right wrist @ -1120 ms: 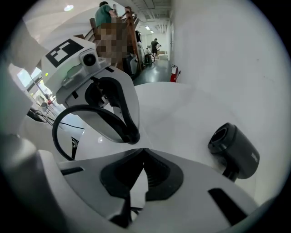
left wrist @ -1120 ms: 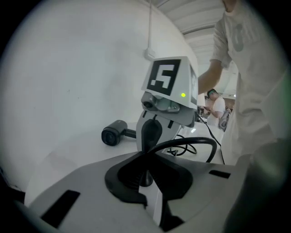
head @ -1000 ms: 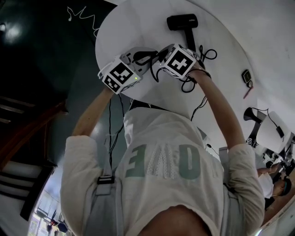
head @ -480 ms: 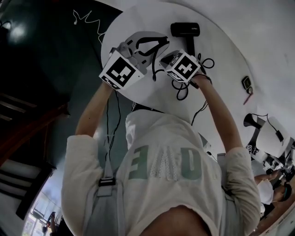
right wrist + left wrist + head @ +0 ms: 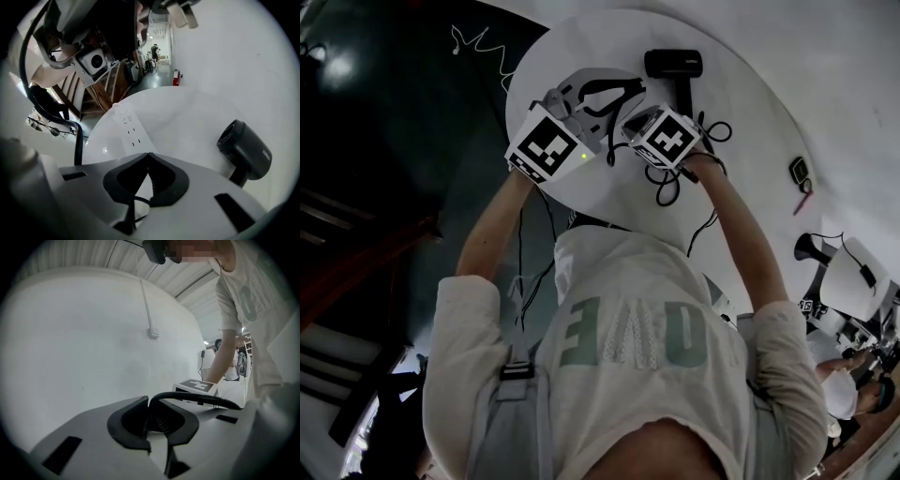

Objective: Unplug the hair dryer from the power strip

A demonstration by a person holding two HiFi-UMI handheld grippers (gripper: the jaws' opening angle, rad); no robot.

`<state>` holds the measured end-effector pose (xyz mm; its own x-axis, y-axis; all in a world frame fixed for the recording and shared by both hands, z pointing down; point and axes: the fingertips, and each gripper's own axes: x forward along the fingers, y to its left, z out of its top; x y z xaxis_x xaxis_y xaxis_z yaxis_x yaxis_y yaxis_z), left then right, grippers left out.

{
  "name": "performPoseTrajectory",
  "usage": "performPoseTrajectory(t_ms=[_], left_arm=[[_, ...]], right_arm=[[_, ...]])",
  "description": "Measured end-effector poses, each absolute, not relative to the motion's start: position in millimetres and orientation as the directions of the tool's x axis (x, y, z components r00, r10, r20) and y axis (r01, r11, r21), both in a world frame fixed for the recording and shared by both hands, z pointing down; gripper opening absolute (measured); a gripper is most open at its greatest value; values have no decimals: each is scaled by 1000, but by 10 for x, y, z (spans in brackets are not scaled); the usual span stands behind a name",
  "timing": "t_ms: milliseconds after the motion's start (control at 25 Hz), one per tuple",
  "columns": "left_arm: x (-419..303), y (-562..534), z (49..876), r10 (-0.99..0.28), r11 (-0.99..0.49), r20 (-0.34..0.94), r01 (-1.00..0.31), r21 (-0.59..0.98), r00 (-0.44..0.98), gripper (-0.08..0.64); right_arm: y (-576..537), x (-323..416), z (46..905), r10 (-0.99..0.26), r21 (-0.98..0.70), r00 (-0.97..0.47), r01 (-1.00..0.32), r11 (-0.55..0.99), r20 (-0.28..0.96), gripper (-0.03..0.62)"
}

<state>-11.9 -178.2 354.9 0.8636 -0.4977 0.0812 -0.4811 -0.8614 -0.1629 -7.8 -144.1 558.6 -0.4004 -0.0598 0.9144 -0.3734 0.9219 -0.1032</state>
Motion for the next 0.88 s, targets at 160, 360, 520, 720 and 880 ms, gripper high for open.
performPoseTrajectory(t_ms=[160, 360, 520, 720, 880], left_arm=[[-113, -1781, 3521, -507, -857, 75, -493, -149, 859, 46], [-63, -1701, 3582, -511, -857, 108, -497, -134, 853, 46], [-30, -1637, 3591, -507, -860, 118, -495, -122, 854, 46], [137, -1514, 3634, -492, -870, 126, -485, -88, 861, 46], [300, -1426, 3816, -482, -875, 172, -481, -49, 859, 46]], right_arm=[[-1463, -68, 5590, -66, -97, -392, -382, 919, 918, 20], [-1399, -154, 5279, -70, -187, -595, -360, 914, 801, 20], [-1490, 22, 4662, -219, -151, -678, -443, 884, 702, 20], [-1382, 404, 4384, -319, -172, -689, -543, 822, 651, 20], [-1219, 645, 4434, -344, -208, -680, -592, 779, 647, 20]])
